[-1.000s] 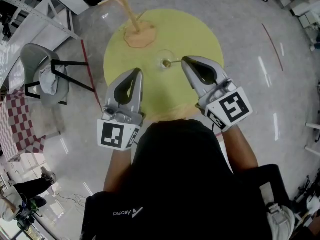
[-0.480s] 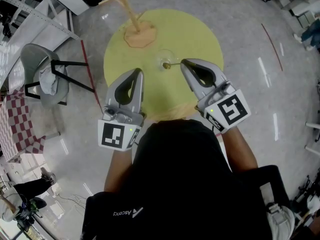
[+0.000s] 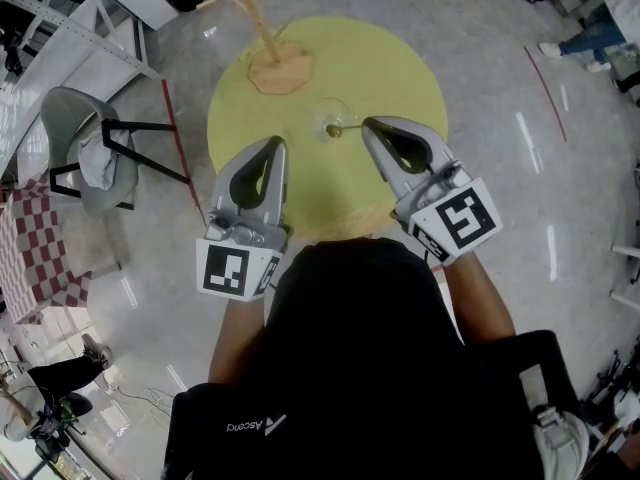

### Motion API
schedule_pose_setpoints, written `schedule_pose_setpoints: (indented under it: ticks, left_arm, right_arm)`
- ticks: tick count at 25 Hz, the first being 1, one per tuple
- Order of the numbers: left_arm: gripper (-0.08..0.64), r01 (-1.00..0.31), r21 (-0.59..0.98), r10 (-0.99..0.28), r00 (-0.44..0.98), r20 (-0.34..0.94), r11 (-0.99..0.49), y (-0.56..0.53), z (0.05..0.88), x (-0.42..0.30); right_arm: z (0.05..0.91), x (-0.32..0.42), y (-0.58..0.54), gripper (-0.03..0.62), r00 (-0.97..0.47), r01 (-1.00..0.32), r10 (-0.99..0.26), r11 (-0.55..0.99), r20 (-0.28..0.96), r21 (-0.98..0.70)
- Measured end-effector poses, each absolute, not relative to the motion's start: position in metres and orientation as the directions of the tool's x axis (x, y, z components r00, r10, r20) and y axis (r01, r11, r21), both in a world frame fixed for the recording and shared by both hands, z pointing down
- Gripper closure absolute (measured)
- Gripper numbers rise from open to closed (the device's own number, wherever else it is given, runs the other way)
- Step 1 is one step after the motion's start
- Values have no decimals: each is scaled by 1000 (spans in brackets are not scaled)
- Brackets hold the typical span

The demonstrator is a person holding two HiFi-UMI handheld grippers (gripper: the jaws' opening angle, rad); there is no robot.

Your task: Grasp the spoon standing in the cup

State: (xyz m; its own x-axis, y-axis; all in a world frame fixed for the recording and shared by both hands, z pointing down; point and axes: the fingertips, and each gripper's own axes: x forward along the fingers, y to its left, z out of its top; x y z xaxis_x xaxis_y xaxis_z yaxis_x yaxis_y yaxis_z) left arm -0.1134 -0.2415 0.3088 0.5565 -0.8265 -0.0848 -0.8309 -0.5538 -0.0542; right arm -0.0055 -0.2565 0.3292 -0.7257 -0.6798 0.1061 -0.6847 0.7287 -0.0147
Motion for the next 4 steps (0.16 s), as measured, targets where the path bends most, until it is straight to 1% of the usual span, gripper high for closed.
schedule_pose_setpoints:
  ticks: [4]
  left_arm:
    - [549, -831, -52, -826, 557, -84, -554, -247, 309, -112]
  right_arm:
    - [329, -5, -261, 588, -725, -685, -680, 728, 107, -17]
